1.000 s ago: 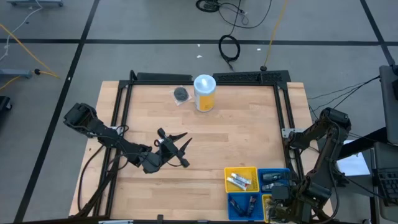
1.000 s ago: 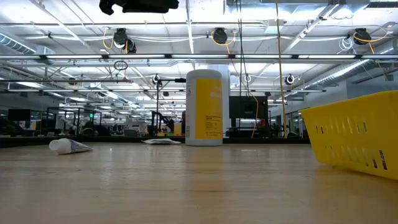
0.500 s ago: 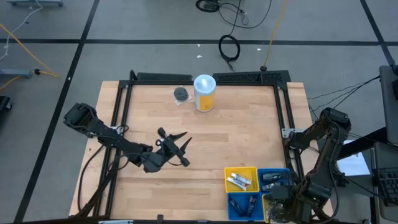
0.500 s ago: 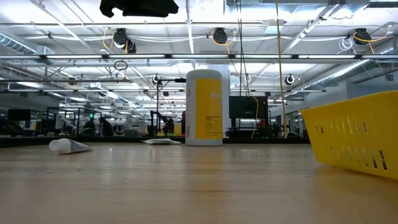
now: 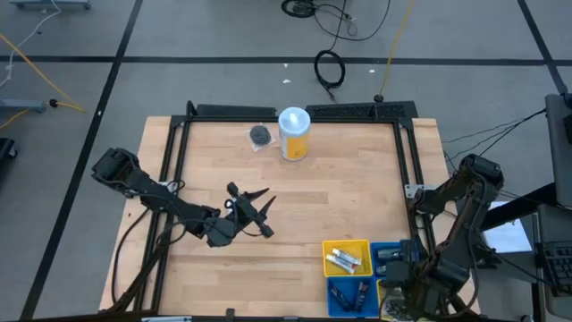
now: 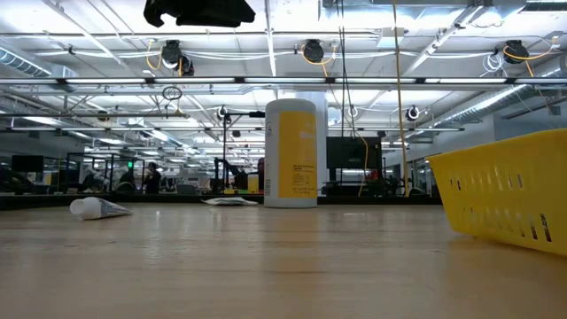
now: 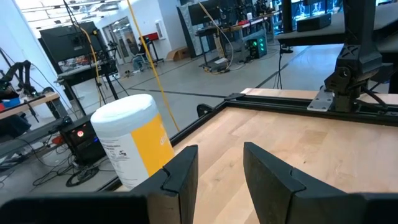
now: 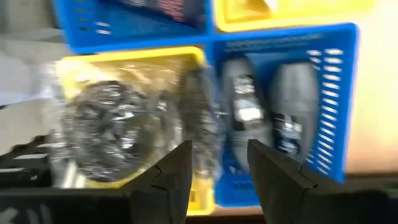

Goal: Pick & Place Travel size toiletries
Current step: Put the hairbrush into the bottom yellow basket

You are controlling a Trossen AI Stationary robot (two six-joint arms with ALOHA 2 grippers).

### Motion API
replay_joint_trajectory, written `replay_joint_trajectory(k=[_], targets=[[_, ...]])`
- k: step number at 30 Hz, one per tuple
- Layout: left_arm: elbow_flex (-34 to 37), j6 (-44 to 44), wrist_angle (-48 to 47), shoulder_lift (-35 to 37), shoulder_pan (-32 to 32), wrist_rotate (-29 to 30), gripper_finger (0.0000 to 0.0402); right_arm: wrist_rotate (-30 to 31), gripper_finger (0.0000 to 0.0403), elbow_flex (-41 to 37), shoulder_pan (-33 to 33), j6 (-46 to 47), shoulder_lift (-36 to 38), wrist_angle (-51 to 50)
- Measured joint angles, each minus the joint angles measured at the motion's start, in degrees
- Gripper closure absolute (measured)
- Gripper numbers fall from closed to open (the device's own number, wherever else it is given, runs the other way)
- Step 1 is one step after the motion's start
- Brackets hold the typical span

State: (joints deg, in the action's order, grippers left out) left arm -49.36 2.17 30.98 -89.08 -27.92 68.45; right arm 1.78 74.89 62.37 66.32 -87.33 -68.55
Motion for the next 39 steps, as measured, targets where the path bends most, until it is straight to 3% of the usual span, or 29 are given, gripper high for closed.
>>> replay_joint_trajectory(k=[4, 8, 14, 24, 30, 35, 39], targets=[[0.0, 0.0, 0.0, 0.0, 0.0, 0.0, 0.0273, 2.4, 0.0274, -0.6, -0.7, 1.6, 0.1, -5.5], [0.0, -0.2, 0.0, 0.0, 0.0, 0.0, 0.0273, 2.4, 0.0287, -4.7, -1.0, 1.7, 0.1, -2.0], [0.0, -0.2, -0.9, 0.0, 0.0, -0.1, 0.0273, -9.5, 0.0302, -11.1, -2.1, 1.3, -0.1, 7.7], [0.0, -0.6, -1.3, 0.0, 0.6, -2.4, 0.0273, -0.3, 0.0321, -10.9, -1.9, -5.2, 7.5, 24.3], [0.0, -1.0, -3.0, 0.0, 1.2, -2.0, 0.0273, 6.2, 0.0338, -10.9, -1.9, -4.4, 12.1, 20.5], [0.0, -6.4, -7.2, 0.0, 3.8, 2.7, 0.0273, 10.9, 0.0357, -10.9, -2.6, -7.9, 13.1, 18.2], [0.0, -9.2, -10.6, 0.0, 8.3, -0.1, 0.0273, 13.2, 0.0367, -10.9, -4.4, -12.1, 13.1, 18.2]])
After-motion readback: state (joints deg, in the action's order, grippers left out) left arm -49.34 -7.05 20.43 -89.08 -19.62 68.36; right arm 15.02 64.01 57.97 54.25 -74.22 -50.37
